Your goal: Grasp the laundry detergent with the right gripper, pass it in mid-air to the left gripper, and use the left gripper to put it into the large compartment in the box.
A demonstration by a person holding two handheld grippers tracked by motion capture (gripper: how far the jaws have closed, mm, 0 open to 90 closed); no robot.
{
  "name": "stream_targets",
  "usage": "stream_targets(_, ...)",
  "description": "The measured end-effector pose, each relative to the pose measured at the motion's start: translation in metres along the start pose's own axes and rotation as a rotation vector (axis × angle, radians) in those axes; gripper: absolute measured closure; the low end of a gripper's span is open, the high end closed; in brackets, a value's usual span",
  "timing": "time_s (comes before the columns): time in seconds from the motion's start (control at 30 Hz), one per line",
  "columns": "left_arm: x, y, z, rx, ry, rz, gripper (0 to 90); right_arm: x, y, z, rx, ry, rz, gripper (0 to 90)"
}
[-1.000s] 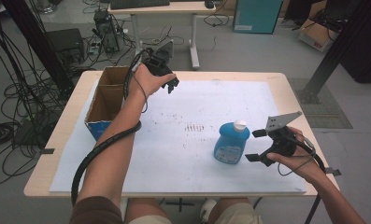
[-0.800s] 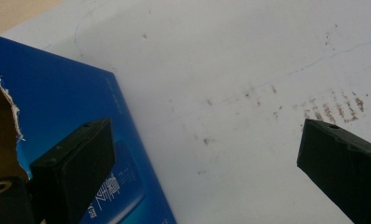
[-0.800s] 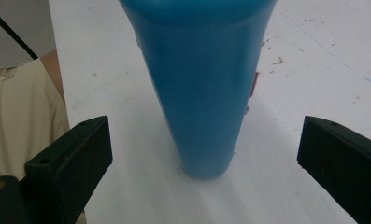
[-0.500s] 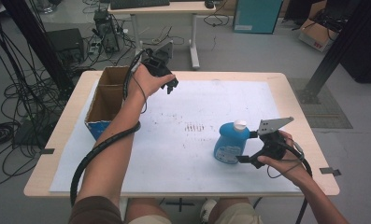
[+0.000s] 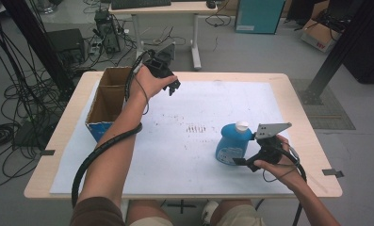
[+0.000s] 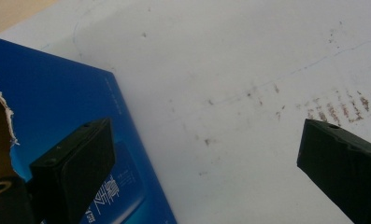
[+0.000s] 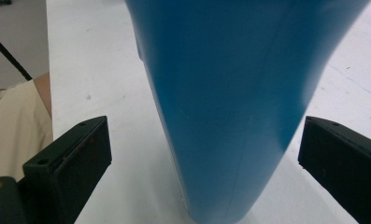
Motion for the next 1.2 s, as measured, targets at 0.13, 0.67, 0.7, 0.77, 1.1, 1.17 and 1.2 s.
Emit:
stream_targets(0.13, -0.001, 0.001, 0.000, 0.001, -0.001, 0.002, 4.9, 0.001, 0.003, 0.001, -0.006, -0.004, 0.005, 2.3)
stream_targets(0.67, 0.001, 0.002, -0.001, 0.002, -0.003, 0.003, 4.9, 0.002, 0.012, 0.000, -0.062, -0.006, 0.008, 1.5)
stream_targets(0.7, 0.001, 0.002, -0.001, -0.001, -0.004, 0.003, 4.9, 0.002, 0.013, -0.001, -0.068, -0.012, 0.009, 1.5)
stream_targets(0.77, 0.002, 0.002, -0.001, -0.002, -0.007, 0.006, 4.9, 0.003, 0.015, -0.001, -0.073, -0.009, 0.008, 1.5)
stream_targets(1.1, 0.002, 0.003, -0.001, -0.002, -0.003, 0.011, 4.9, 0.003, 0.018, -0.002, -0.088, -0.018, 0.005, 1.5)
stream_targets(1.17, 0.002, 0.003, -0.001, -0.002, -0.004, 0.010, 4.9, 0.003, 0.017, -0.002, -0.089, -0.018, 0.007, 1.4)
stream_targets(1.2, 0.002, 0.003, -0.002, -0.005, -0.002, 0.010, 4.9, 0.003, 0.017, -0.002, -0.094, -0.017, 0.009, 1.4)
Point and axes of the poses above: each handheld gripper's, and its own axes: y roughly forward along the jaws, z roughly out of its underside, x roughly to its left, the point moved 6 cm from there along y, roughly forward along the jaws, and after that the axes turned 1 degree about -y, right-handed, at the moved point
